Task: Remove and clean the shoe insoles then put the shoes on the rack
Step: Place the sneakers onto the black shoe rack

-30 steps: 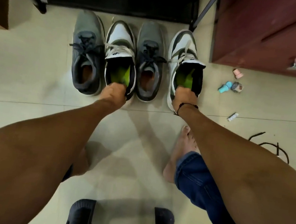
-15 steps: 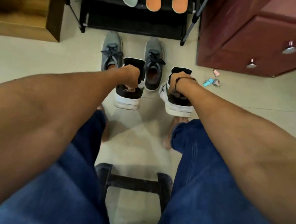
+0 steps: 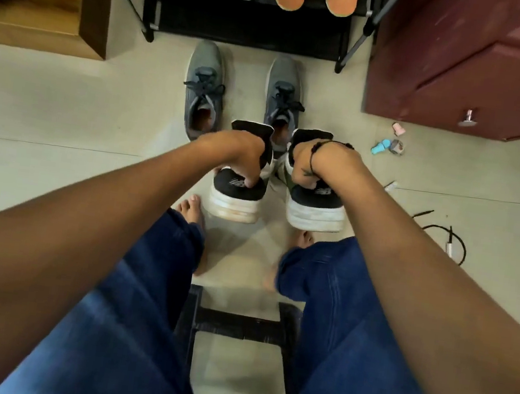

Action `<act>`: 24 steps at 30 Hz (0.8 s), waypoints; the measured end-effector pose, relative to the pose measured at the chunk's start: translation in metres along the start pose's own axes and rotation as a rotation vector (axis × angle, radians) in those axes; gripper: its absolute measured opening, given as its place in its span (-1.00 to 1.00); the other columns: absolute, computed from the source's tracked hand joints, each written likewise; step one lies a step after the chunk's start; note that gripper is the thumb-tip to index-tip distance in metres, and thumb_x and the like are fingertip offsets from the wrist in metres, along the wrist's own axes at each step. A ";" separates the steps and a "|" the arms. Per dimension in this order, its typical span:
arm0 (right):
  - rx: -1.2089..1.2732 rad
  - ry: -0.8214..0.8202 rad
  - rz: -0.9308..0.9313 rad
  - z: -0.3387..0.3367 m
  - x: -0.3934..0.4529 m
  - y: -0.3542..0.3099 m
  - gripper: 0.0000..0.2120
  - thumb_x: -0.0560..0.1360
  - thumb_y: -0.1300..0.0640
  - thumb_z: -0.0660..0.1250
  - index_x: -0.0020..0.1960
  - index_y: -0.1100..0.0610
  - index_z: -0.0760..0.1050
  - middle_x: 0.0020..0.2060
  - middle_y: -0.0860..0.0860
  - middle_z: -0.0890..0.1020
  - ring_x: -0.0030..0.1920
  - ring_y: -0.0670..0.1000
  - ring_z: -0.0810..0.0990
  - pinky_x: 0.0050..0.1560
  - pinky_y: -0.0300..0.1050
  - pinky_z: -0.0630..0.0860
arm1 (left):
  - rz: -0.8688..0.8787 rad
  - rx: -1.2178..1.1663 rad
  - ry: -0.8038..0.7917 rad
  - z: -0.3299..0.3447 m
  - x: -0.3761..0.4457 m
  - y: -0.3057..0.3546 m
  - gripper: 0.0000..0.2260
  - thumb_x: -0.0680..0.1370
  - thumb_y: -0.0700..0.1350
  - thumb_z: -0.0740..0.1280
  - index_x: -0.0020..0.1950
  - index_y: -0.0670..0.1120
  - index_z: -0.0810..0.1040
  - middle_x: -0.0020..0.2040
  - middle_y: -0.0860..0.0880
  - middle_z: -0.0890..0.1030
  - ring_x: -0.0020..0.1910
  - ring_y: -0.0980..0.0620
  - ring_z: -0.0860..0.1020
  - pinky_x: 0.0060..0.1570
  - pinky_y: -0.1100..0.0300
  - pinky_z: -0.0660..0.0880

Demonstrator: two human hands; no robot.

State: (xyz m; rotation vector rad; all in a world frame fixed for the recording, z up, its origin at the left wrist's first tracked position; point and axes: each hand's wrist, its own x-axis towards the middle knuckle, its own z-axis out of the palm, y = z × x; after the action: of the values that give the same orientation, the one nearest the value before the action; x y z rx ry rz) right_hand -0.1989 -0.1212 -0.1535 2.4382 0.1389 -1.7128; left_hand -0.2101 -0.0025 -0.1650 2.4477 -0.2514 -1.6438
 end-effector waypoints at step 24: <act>0.185 0.446 -0.087 -0.225 -0.310 0.029 -0.73 0.47 0.22 0.23 -0.36 0.12 0.23 -0.36 0.05 0.38 -0.34 0.05 0.41 -0.19 -0.13 0.42 | 0.203 0.065 0.447 -0.251 -0.269 0.072 -0.84 0.43 -0.13 0.41 -0.14 -0.13 0.45 -0.34 -0.02 0.37 -0.20 -0.05 0.42 -0.34 0.17 0.31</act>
State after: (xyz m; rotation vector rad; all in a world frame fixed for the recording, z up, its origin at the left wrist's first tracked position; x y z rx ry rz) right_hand -0.0917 -0.1043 0.2149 2.9582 0.1452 -1.2290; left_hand -0.0804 0.0068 0.1867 2.6505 -0.4703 -0.9912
